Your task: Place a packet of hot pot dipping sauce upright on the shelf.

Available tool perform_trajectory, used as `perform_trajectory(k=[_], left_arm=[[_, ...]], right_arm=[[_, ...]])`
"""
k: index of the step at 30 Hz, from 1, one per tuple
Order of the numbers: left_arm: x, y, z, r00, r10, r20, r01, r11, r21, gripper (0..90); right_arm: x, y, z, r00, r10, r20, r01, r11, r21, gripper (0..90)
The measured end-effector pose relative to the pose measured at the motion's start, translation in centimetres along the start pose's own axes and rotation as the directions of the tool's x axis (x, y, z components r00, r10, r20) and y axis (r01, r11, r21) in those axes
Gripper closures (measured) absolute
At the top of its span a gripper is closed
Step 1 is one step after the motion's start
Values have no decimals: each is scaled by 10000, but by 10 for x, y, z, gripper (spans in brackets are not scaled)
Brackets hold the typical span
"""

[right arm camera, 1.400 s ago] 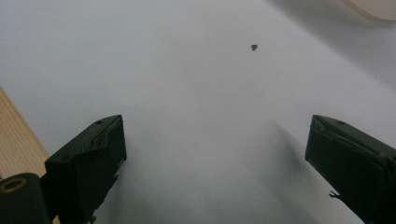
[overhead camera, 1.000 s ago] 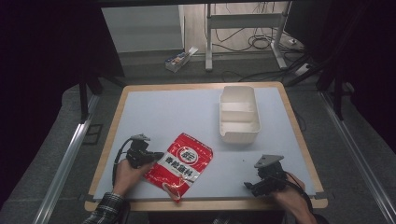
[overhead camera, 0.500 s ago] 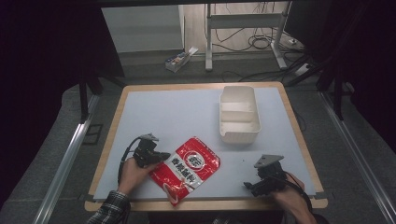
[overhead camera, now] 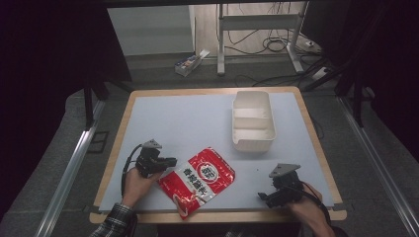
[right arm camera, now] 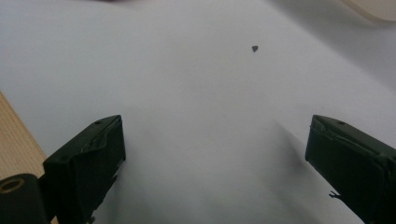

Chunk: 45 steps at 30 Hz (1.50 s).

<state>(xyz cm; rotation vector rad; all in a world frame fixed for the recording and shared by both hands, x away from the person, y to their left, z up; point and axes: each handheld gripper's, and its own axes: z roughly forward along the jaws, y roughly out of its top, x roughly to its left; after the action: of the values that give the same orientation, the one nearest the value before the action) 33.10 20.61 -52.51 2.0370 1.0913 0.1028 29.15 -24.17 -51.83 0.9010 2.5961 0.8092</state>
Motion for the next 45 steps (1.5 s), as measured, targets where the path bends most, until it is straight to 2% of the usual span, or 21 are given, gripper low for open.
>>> perform_trajectory(k=[5, 10, 12, 14, 18, 22, 26, 29, 35, 40, 44, 45], left_arm=[[-14, -12, -11, 9992, 371, 120, -374, 9991, 180, 844], [-26, -22, -19, 9981, 548, 298, -553, 9983, 174, 882], [-31, -25, -20, 9974, 564, 439, -572, 9982, 163, 891], [-38, -30, -20, 9957, 681, 631, -698, 9972, 265, 894], [-53, -39, -19, 9921, 994, 761, -1023, 9942, 344, 894], [-62, -46, -17, 9897, 1024, 1000, -1071, 9934, 421, 886], [-68, -49, -19, 9882, 1402, 615, -1431, 9887, 452, 897], [-68, -51, -20, 9892, 1322, 627, -1351, 9898, 445, 898], [-68, -55, -20, 9913, 1190, 568, -1211, 9920, 346, 899], [-68, -55, -20, 9918, 1170, 511, -1188, 9924, 334, 900], [-67, -55, -20, 9931, 1025, 568, -1046, 9939, 352, 900], [-67, -55, -20, 9931, 1028, 560, -1049, 9938, 356, 900]], right_arm=[[0, 0, 0, 10000, -10, 22, 10, 10000, -8, 50], [1, 0, 0, 10000, -2, 25, 2, 10000, 1, 50], [1, 0, 0, 10000, -1, 23, 1, 10000, -1, 50], [0, 0, 0, 10000, -7, 34, 7, 10000, 2, 50], [0, 0, 0, 10000, -7, 26, 7, 10000, 13, 50], [1, 0, 1, 10000, -51, 22, 51, 10000, 57, 50], [3, 0, 1, 10000, -13, -11, 13, 10000, 50, 49], [3, 1, 2, 9999, -89, -82, 89, 10000, 33, 46], [7, 6, 6, 9972, 72, -747, -82, 9999, -122, 25], [11, 13, 12, 9926, -67, -1212, 33, 9996, -275, 4], [14, 21, 18, 9875, -123, -1572, 59, 9991, -412, 4], [17, 27, 24, 9830, -181, -1826, 104, 9990, -433, 7]])
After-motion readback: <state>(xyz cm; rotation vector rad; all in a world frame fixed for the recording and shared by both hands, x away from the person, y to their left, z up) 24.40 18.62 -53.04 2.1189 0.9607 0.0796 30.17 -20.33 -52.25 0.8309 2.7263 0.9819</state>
